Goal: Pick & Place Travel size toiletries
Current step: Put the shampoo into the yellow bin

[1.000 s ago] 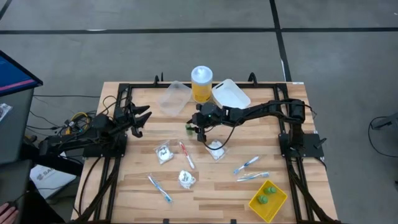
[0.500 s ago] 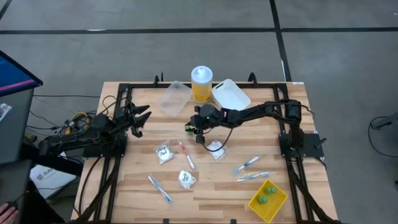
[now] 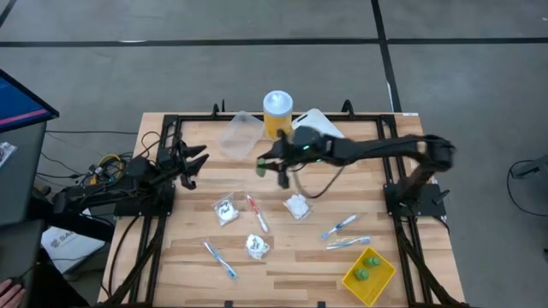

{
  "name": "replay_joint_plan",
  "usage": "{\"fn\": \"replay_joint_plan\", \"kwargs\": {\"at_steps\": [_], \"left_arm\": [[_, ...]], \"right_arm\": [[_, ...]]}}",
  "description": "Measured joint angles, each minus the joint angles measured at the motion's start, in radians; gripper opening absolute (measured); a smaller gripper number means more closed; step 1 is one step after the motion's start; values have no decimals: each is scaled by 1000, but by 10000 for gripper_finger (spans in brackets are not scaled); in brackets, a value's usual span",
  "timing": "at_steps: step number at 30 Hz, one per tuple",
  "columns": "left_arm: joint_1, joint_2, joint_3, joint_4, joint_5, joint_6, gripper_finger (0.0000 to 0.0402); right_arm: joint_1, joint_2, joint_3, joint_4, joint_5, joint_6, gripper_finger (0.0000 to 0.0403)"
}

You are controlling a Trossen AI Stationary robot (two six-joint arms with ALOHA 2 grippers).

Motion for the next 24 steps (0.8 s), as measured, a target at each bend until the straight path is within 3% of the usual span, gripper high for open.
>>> {"fn": "replay_joint_plan", "kwargs": {"at_steps": [7,15,20,24], "left_arm": [[0,4,0,-72,6,25,154],[0,7,0,-139,28,34,154],[0,7,0,-185,42,46,154],[0,6,0,-192,40,44,154]], "right_arm": [[138,-340,-101,-204,12,102,94],[485,-590,-227,-336,382,339,89],[718,-604,-227,-380,656,480,92],[879,-574,-227,-384,747,573,94]]}}
